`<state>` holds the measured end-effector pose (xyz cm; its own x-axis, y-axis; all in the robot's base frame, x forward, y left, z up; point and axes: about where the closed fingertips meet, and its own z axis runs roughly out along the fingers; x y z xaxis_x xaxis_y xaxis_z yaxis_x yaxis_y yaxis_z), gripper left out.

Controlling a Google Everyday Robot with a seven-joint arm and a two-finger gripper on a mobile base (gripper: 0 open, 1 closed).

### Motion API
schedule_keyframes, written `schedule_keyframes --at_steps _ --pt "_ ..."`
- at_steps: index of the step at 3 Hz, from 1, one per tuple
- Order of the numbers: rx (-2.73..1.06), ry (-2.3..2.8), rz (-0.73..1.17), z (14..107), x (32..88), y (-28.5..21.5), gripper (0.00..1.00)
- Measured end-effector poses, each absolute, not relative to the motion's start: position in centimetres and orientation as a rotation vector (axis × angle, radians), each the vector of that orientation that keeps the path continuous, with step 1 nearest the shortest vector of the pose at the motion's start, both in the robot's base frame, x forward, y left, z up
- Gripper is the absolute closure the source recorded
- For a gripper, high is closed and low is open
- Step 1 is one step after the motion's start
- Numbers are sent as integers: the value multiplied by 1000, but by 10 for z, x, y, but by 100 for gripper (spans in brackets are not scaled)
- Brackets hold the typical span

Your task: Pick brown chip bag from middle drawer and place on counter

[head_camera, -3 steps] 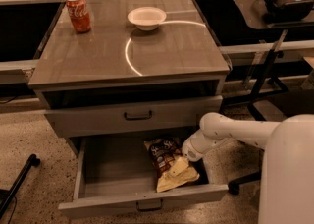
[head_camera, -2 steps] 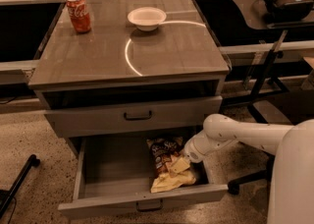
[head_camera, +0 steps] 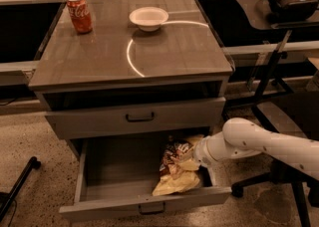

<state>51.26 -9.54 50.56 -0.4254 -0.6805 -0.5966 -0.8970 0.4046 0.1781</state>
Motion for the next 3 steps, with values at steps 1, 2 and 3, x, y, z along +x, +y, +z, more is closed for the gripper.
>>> schedule_keyframes --at_steps 1,2,3 --pt "-1349 2178 660 528 504 -96 100" --pt "-1410 2065 675 568 497 -101 100" --pt "-1410 2065 675 568 497 -101 100"
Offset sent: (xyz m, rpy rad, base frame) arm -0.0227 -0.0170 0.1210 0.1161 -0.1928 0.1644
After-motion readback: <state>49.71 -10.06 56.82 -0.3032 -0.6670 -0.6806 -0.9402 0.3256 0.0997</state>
